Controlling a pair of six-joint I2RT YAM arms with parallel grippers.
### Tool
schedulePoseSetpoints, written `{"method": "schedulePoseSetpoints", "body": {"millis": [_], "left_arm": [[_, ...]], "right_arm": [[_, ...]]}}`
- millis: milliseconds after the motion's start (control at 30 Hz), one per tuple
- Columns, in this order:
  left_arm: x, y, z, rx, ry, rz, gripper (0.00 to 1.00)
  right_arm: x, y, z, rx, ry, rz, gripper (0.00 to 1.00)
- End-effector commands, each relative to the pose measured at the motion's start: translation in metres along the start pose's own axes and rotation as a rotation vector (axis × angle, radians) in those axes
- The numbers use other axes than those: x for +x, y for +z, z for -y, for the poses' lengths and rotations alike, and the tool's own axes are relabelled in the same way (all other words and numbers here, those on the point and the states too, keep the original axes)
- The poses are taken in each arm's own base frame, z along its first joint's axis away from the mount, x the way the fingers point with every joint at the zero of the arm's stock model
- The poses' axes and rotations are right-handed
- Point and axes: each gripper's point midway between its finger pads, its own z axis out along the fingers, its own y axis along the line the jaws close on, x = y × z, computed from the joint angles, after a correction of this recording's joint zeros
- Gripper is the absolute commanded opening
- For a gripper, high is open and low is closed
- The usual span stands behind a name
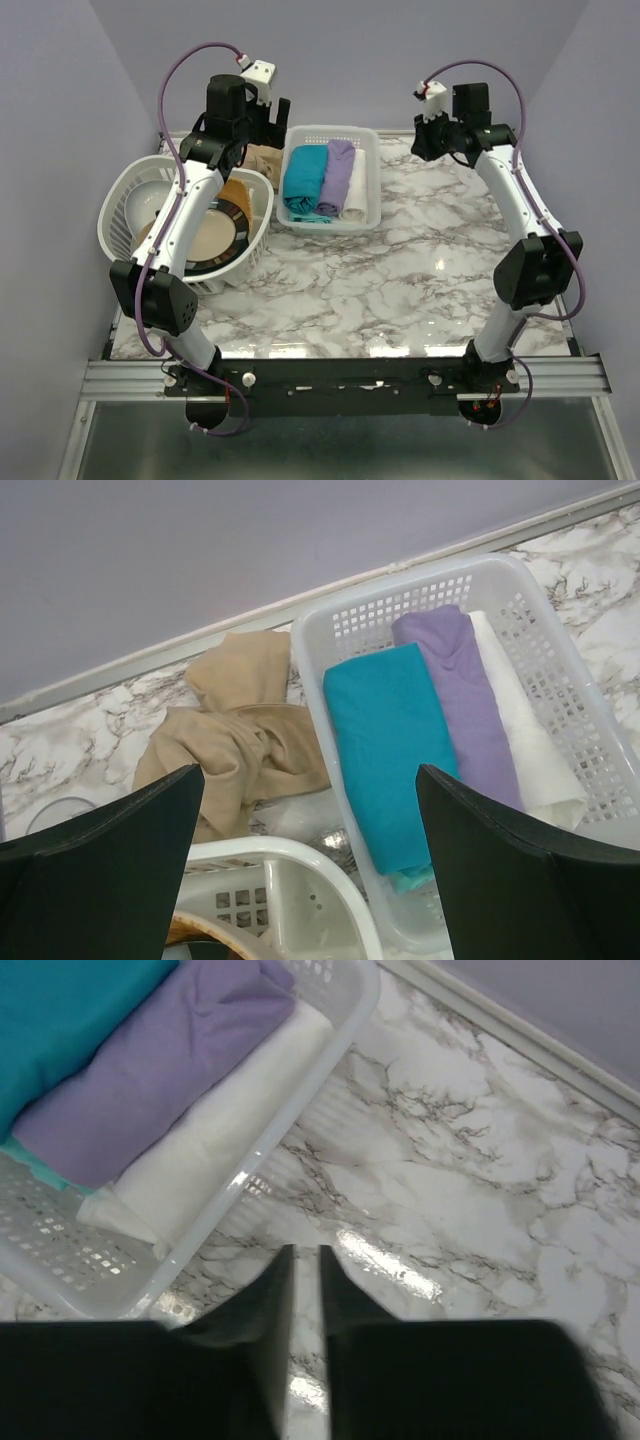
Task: Roll the t-shirts
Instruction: Move the bin to the corner of the board.
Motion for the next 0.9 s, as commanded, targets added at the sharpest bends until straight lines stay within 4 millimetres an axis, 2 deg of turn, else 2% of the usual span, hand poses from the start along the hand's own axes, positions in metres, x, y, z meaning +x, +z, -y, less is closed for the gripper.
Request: {"method": "schedulePoseSetpoints", "body": {"millis": [0, 100, 133, 167, 233, 333, 433, 533, 667, 800, 867], "left_arm": [[-0.004, 0.001, 0.007, 0.020, -0.003, 0.020, 0.99], [-0.002, 0.001, 0.009, 0.029, 0.000, 0.016, 0.99], [0.001, 0.001, 0.009, 0.029, 0.001, 0.009, 0.99], [0.002, 0.001, 0.010, 0.037, 0.004, 0.008, 0.99], [0.006, -0.003, 0.014, 0.062, 0.013, 0.002, 0.99], [0.008, -0.010, 0.015, 0.065, 0.006, 0.005, 0.99], [0.021, -0.013, 0.018, 0.076, 0.004, -0.021, 0.99], [0.024, -0.016, 0.019, 0.077, -0.001, -0.023, 0.99], [0.023, -0.014, 0.019, 0.080, 0.000, -0.022, 0.99], [0.020, -0.010, 0.019, 0.078, 0.000, -0.019, 0.99], [0.019, -0.009, 0.019, 0.080, -0.002, -0.019, 0.99]], "right_arm": [[0.027, 0.039, -0.022, -0.117, -0.105, -0.107, 0.01], [0.030, 0.060, -0.032, -0.128, -0.186, -0.128, 0.01], [0.041, 0.077, -0.039, -0.145, -0.202, -0.162, 0.01], [0.034, 0.081, -0.036, -0.124, -0.227, -0.159, 0.01], [0.050, 0.101, -0.042, -0.150, -0.221, -0.210, 0.01], [0.053, 0.111, -0.055, -0.186, -0.217, -0.209, 0.01], [0.062, 0.118, -0.063, -0.218, -0.227, -0.226, 0.01], [0.068, 0.123, -0.071, -0.258, -0.227, -0.233, 0.01], [0.087, 0.136, -0.068, -0.230, -0.260, -0.284, 0.01], [0.098, 0.147, -0.050, -0.138, -0.299, -0.332, 0.01], [0.110, 0.154, -0.043, -0.114, -0.307, -0.369, 0.01]]}}
